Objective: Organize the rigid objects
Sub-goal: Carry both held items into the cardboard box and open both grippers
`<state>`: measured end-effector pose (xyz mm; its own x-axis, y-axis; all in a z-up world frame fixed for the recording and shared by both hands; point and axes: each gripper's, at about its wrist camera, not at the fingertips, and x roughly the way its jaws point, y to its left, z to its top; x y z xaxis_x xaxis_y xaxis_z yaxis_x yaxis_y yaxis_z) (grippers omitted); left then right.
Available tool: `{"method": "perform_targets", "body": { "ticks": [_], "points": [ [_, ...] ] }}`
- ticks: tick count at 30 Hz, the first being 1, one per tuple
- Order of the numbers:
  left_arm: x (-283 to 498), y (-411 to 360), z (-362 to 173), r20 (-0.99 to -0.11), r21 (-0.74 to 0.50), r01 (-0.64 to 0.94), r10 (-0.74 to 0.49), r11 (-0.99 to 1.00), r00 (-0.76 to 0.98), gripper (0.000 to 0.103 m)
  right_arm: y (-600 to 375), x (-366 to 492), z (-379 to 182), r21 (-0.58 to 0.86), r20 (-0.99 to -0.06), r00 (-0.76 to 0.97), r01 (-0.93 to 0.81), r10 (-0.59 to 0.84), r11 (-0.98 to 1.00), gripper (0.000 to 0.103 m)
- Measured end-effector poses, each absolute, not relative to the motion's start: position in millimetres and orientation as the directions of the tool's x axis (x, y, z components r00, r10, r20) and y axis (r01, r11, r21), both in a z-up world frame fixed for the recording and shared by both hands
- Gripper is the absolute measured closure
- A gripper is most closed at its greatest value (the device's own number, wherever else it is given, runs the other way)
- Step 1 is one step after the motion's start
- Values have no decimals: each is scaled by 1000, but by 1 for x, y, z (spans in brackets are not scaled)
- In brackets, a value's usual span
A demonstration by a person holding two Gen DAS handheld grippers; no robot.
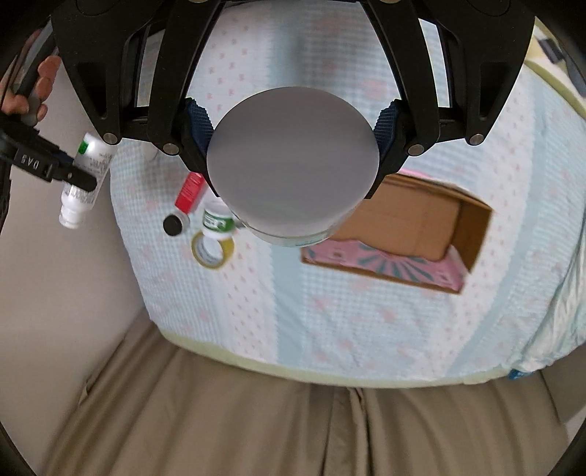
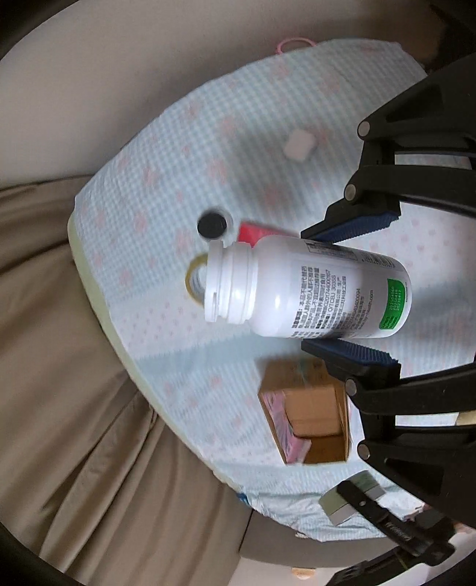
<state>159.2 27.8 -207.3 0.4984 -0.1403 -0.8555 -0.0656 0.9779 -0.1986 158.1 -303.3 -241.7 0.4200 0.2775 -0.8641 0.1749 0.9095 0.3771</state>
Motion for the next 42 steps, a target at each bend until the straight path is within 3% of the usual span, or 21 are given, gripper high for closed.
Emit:
{"method": "perform_targets", "body": {
  "ticks": [9, 17, 26, 42],
  "points": [
    [168, 159, -189, -846, -215, 40, -206, 976, 492, 35, -173, 146, -220, 416, -839, 465, 218, 281, 883, 56],
    [211, 235, -203, -875, -162, 174, -223, 971, 430, 35, -67, 168, -233, 448, -846, 441, 283, 300, 848, 56],
    [265, 256, -263, -925, -157, 215, -220, 964, 310, 35, 1, 209, -279, 430, -883, 339, 311, 324, 848, 56],
    [343, 224, -411, -985, -151, 252, -166, 956, 39, 35, 28, 283, -426, 369, -928, 108, 405, 357, 836, 56]
  ]
}}
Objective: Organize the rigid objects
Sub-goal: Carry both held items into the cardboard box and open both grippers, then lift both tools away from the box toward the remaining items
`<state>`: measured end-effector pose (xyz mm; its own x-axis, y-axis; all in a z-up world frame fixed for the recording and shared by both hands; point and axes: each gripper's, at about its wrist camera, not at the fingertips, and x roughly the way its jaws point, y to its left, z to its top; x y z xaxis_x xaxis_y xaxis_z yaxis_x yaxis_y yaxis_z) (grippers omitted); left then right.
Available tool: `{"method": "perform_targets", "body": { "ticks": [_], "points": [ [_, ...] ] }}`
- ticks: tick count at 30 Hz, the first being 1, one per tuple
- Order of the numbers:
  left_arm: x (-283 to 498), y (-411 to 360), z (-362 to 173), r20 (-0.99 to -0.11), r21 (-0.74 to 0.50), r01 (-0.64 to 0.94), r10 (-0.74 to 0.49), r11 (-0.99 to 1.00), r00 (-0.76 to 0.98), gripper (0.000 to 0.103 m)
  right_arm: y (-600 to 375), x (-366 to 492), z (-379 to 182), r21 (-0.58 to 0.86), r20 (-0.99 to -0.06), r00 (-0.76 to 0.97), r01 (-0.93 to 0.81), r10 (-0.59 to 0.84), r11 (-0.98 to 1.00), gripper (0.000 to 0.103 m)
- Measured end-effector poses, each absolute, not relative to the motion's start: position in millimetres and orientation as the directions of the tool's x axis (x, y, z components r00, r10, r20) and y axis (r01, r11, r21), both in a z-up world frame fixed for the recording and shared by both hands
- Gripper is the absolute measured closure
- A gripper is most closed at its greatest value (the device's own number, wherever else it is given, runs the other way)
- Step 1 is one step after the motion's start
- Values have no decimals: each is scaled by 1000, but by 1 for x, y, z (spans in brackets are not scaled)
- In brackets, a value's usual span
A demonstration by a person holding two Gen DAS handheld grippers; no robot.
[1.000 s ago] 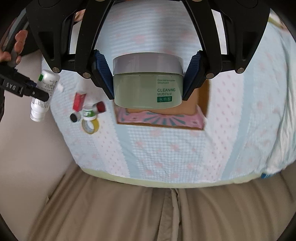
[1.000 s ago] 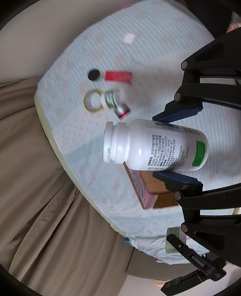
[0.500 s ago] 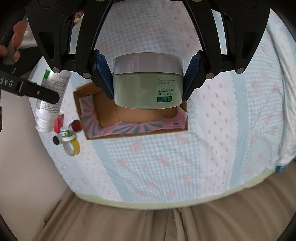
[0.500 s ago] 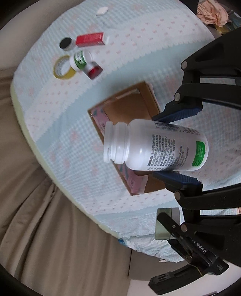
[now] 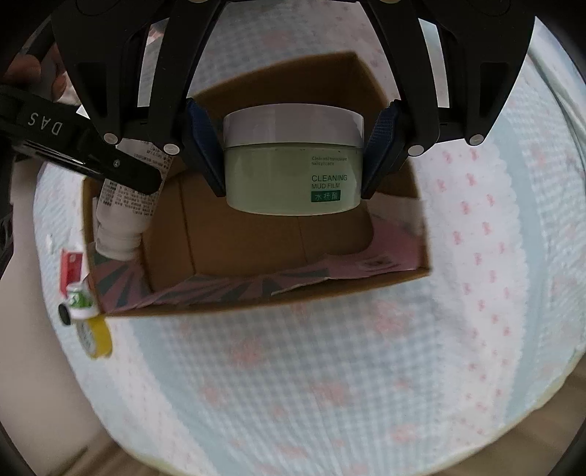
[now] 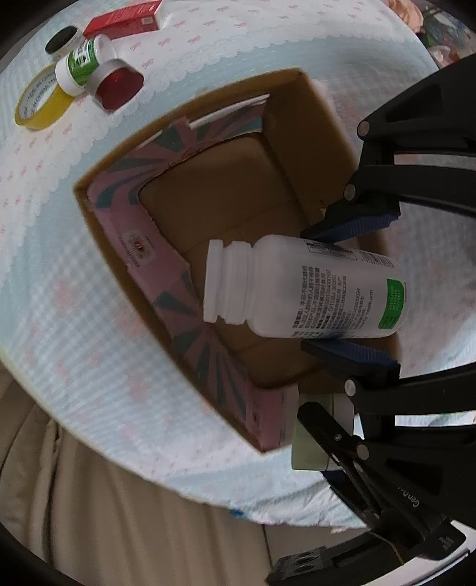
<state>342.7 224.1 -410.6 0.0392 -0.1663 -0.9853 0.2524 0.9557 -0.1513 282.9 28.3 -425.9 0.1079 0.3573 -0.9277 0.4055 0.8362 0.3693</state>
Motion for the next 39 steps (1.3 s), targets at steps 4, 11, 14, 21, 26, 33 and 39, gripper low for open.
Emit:
{"method": "perform_targets", "body": {
  "ticks": [4, 11, 14, 21, 26, 33, 39],
  "points": [
    [348, 220, -424, -985, -165, 267, -171, 949, -1, 35, 27, 290, -443, 343, -935, 58, 392, 349, 854, 56],
    [350, 220, -408, -985, -135, 314, -161, 940, 60, 0, 7, 289, -454, 349, -932, 78, 451, 353, 822, 0],
    [347, 227, -406, -984, -150, 294, -172, 944, 50, 0, 0, 286, -456, 359, -927, 71, 456, 368, 814, 0],
    [332, 236, -391, -981, -166, 251, -187, 954, 60, 0, 1, 277, -436, 362, -930, 95, 422, 356, 831, 0],
    [316, 241, -364, -976, -163, 240, -191, 957, 101, 0, 2, 265, -416, 376, -924, 99, 412, 369, 830, 0],
    [274, 256, -320, -968, -156, 199, -191, 967, 166, 0, 9, 238, -379, 379, -925, 125, 367, 359, 849, 0],
    [220, 270, -281, -950, -155, 156, -190, 976, 248, 0, 8, 200, -343, 377, -926, 148, 324, 347, 868, 0]
  ]
}}
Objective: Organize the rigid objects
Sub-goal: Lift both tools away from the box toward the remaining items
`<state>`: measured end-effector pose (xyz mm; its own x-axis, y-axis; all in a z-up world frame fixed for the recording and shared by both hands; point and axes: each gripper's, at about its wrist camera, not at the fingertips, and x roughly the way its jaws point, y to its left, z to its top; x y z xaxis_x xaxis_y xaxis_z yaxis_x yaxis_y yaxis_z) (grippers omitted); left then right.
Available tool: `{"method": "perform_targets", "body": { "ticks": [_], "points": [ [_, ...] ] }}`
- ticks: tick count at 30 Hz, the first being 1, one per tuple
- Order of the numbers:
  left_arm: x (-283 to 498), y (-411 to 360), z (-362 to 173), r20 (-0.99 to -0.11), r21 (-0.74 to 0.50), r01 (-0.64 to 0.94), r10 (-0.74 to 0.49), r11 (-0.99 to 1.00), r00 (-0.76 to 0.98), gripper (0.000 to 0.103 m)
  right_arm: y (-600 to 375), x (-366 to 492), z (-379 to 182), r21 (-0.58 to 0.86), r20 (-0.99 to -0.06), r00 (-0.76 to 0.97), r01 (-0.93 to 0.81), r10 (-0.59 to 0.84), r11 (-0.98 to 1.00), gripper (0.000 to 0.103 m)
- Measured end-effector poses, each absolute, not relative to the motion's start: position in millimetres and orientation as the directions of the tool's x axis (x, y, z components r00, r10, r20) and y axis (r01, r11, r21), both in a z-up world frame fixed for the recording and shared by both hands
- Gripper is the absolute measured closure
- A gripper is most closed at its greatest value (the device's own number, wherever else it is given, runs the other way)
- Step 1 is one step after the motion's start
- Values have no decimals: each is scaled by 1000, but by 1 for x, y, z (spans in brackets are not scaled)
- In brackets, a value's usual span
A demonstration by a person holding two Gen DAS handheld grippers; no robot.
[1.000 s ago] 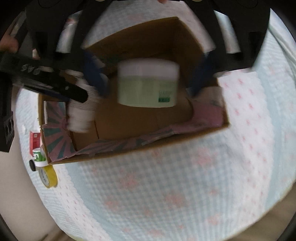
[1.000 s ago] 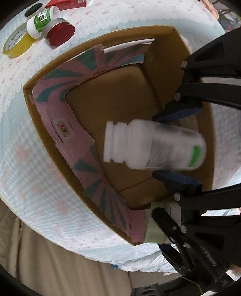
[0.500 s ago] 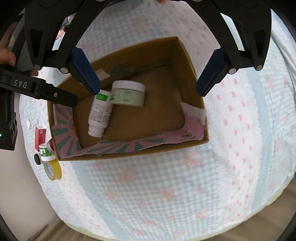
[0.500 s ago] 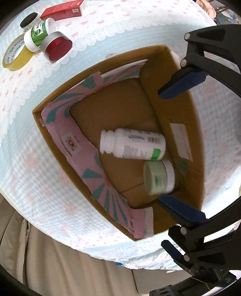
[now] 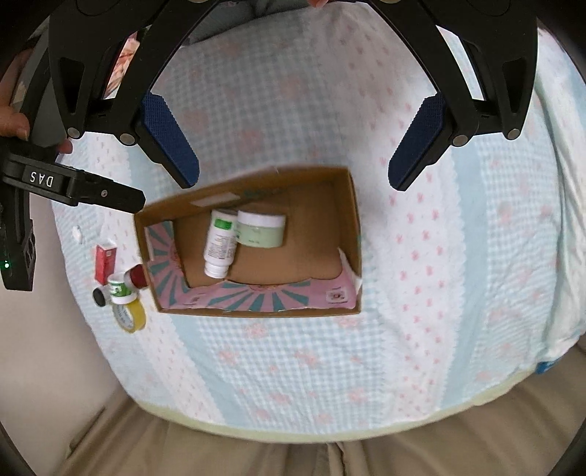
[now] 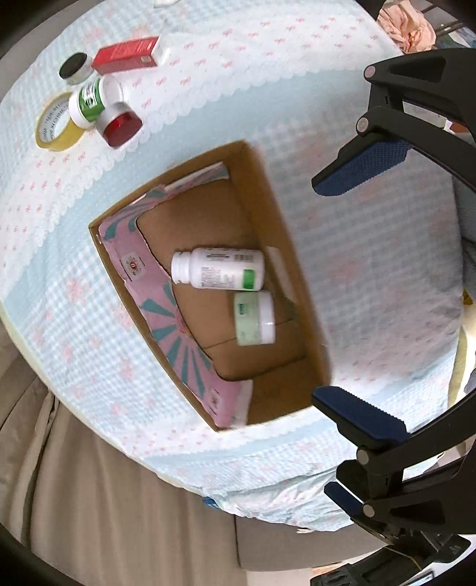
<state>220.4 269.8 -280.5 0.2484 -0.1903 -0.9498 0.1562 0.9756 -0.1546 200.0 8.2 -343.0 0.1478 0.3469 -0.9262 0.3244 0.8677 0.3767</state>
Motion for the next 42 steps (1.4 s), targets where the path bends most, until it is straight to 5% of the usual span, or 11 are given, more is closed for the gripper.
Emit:
{"method": "perform_targets", "body": {
  "ticks": [15, 42],
  "points": [
    [106, 225, -240, -916, -216, 141, -251, 966, 314, 0, -53, 93, -294, 165, -986, 61, 263, 155, 951, 0],
    [118, -85, -275, -945, -160, -26, -145, 987, 294, 0, -356, 125, -319, 112, -991, 89, 151, 99, 982, 0]
  ]
}}
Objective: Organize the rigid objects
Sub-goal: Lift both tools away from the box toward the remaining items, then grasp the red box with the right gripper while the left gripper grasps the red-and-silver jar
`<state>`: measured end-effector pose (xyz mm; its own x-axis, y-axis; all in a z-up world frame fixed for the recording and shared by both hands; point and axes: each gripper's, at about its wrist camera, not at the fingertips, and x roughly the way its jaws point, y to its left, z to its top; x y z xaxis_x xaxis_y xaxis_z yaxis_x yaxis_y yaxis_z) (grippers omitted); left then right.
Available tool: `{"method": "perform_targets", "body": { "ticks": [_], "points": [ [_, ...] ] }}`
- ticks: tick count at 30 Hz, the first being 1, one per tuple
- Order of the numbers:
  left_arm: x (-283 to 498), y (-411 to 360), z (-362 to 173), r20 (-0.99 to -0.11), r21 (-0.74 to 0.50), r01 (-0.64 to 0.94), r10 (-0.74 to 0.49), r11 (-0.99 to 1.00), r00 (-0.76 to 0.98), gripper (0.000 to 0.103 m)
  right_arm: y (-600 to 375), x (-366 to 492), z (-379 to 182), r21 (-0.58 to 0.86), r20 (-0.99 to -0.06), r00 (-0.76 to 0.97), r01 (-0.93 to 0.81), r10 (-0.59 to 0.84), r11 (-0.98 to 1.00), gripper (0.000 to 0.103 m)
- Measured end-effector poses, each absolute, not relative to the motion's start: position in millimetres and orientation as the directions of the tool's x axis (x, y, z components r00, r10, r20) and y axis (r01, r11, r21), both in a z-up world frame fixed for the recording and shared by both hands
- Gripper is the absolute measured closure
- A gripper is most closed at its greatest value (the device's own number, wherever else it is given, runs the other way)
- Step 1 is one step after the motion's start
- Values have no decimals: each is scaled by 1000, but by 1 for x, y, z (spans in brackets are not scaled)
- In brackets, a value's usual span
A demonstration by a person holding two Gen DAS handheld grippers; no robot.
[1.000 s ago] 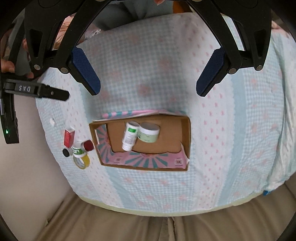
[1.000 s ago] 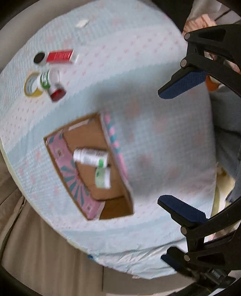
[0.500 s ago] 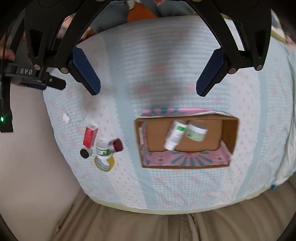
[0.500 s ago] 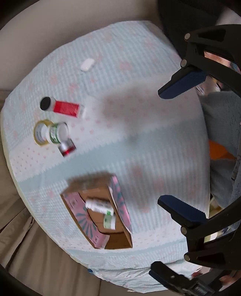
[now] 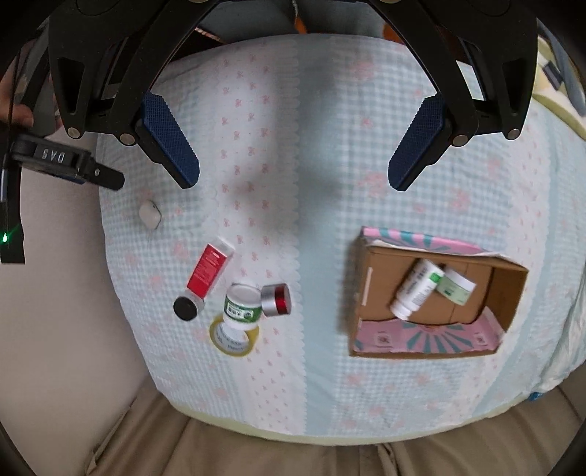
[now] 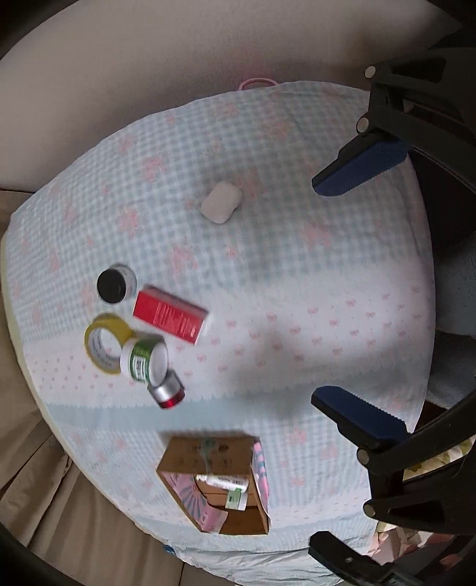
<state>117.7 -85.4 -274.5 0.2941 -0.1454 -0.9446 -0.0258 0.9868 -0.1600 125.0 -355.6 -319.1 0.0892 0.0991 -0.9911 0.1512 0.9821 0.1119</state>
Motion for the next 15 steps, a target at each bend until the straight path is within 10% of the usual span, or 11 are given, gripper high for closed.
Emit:
{"method": "perform_targets", "body": {
  "ticks": [15],
  "points": [
    [217, -120, -356, -962, -189, -43, -176, 981, 210, 0, -361, 196, -364, 200, -979, 85, 241, 185, 950, 0]
  ]
}}
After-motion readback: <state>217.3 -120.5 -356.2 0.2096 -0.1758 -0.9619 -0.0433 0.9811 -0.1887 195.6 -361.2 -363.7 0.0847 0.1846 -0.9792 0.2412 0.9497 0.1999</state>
